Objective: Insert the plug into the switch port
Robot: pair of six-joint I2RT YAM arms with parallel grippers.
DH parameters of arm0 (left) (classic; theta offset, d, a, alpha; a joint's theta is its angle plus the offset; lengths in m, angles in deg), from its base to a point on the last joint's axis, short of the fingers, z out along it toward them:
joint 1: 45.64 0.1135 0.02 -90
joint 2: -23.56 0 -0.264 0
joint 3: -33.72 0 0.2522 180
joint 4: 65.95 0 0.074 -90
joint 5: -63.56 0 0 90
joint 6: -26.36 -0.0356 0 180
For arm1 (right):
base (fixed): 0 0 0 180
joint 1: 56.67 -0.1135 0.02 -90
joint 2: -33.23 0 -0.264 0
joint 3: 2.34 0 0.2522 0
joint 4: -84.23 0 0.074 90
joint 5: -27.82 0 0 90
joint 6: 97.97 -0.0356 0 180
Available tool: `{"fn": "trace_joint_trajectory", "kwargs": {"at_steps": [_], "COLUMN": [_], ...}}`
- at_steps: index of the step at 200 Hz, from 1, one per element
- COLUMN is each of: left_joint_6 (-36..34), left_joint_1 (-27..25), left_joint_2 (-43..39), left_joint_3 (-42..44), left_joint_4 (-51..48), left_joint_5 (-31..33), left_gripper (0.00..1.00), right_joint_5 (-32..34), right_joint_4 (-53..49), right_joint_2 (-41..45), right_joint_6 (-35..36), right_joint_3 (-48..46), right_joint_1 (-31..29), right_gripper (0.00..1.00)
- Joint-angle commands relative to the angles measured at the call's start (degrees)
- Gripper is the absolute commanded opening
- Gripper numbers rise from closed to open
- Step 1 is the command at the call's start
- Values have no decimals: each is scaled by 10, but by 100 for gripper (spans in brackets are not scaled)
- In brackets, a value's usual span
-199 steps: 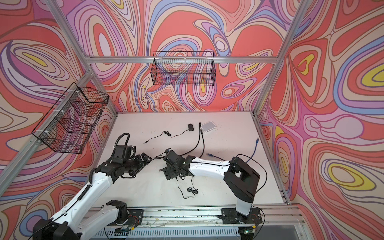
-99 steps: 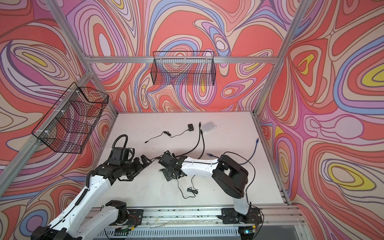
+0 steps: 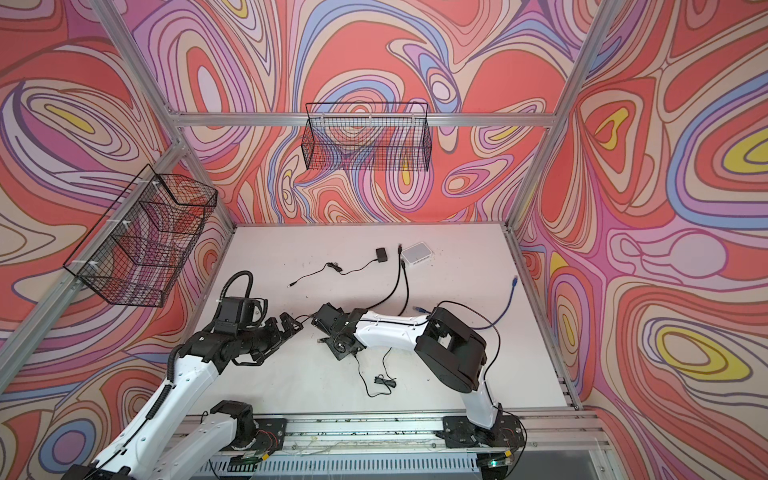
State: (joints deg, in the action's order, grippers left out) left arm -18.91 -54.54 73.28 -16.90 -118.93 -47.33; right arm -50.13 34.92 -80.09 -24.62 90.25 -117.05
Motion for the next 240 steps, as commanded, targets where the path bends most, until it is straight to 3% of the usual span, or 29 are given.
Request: {"fn": "trace_joint_trajectory", "kwargs": {"at_steps": [1,28,35,52,69,158,240], "left_joint_6": [-21,-39,-44,-52,-54,-84,-105], "left_joint_1": [5,6,6,8,8,8,-3], "left_joint_2": [-6,4,6,10,19,88,176], "left_joint_3": [-18,-34,-38,-44,-50,-93,-105], "left_joint_4": [-34,-46,-47,-43,-33,22,93], "left_joint_5": [-18,-40,-44,-59,-72,-196,-316], "left_gripper": [100,100,100,100,100,98,93], "right_joint_5": [29,61,54,24,43,-59,-120], "right_joint_4": [-26,23,42,83,110,75,43], "right_joint_2": [-2,64,89,152,190,246,272], "right_joint_6": [56,172,211,283,330,447,490], "right_joint_3": [20,-29,-47,-91,-115,-126,-120], "right_joint_1": [-3,-3,-3,-3,0,9,19], "right_gripper": [67,64,59,57,56,58,59]}}
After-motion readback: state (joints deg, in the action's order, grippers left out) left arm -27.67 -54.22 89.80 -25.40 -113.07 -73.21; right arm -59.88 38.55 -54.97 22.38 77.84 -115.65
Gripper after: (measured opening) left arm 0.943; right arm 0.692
